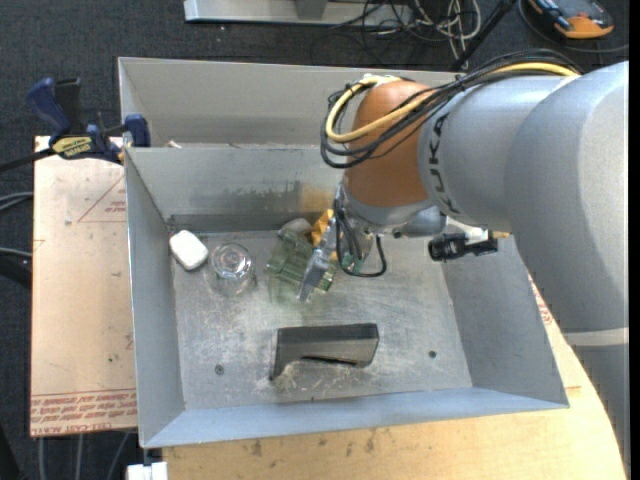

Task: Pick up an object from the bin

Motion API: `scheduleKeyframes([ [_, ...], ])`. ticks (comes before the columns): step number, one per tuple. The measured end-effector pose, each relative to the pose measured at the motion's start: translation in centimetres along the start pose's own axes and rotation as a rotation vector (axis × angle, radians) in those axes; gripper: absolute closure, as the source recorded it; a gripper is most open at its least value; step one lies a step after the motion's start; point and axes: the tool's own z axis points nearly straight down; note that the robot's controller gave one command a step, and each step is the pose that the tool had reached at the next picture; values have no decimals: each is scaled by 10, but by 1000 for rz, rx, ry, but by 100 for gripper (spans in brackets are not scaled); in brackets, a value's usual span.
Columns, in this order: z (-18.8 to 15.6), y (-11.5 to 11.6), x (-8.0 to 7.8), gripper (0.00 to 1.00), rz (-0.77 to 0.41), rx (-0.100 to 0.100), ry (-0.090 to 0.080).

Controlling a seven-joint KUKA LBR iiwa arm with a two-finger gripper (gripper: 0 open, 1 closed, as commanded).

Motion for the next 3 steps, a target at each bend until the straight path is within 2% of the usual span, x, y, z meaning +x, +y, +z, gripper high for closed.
scheduleKeyframes([
  [1,-14,1,-1,100,-1,-3,-4],
  [3,-35,1,0,100,-2,-1,-1],
])
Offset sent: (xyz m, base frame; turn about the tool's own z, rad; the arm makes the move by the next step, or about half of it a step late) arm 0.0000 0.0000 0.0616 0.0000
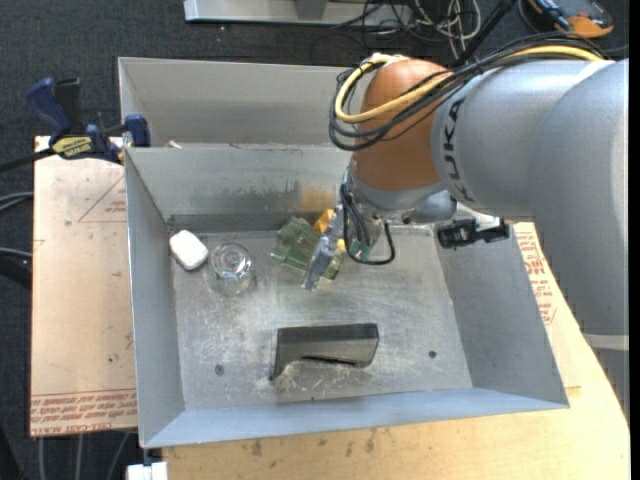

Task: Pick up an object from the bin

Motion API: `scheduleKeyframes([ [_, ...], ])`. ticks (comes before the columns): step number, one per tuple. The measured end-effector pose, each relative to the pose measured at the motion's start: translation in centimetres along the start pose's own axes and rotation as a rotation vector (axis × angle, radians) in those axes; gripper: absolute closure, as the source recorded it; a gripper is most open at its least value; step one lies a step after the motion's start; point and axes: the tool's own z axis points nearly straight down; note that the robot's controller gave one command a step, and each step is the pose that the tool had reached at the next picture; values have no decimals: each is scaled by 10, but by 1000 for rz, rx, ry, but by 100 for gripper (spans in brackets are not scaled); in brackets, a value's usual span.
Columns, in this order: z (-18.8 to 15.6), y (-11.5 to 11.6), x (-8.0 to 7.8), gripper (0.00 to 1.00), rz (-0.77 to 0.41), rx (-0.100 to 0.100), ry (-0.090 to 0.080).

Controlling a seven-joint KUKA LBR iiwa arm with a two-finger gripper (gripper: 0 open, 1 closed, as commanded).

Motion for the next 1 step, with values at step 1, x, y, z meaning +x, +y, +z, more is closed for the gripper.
scheduleKeyframes([
  [1,-6,0,-1,100,0,-2,-3],
])
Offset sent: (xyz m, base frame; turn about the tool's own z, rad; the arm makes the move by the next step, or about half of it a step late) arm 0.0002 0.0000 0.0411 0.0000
